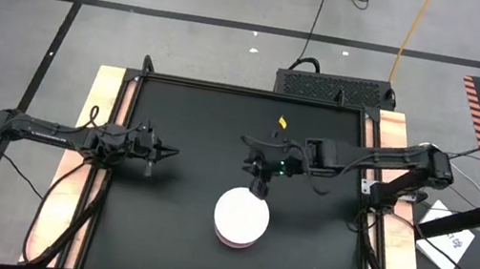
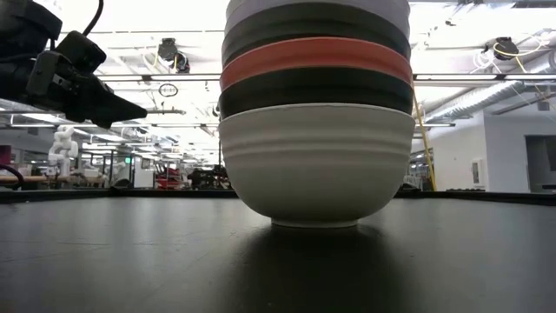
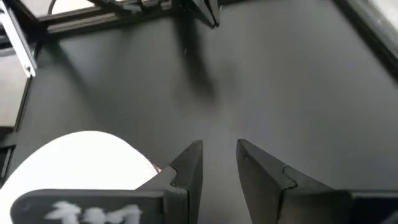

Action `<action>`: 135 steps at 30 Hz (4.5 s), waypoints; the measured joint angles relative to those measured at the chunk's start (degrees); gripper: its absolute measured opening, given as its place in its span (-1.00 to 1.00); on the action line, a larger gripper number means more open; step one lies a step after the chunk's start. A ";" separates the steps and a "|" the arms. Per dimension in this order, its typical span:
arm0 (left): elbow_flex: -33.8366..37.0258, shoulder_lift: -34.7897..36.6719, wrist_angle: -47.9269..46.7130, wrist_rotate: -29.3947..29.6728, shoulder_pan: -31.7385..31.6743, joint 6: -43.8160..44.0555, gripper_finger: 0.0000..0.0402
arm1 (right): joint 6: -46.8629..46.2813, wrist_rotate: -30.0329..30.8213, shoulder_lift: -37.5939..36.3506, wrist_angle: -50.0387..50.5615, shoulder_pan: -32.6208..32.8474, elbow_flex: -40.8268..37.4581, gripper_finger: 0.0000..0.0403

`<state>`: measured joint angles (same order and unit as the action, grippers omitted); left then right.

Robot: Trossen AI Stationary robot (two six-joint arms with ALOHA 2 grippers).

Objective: Nest bowls inside each other
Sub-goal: Stack the white bowl on top of the purple bowl, then return to Home Position

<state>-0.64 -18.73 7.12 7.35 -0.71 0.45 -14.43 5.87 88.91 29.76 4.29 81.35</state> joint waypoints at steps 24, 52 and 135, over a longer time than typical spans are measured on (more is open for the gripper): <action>0.00 -0.01 0.75 -1.37 0.00 0.57 -0.87 | -2.16 10.84 -0.05 -15.43 9.55 -11.56 -0.55; 0.00 0.01 0.90 -1.46 0.02 0.11 -0.87 | 1.45 10.58 -8.85 -10.25 9.03 -13.39 -0.55; -0.48 18.61 -7.52 -6.20 0.04 -9.07 -0.87 | 1.41 -0.41 -78.21 -29.27 -9.78 -75.07 -1.00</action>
<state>-1.13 -0.12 -0.40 1.15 -0.67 -8.62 -13.02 5.46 10.70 0.49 -5.49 6.28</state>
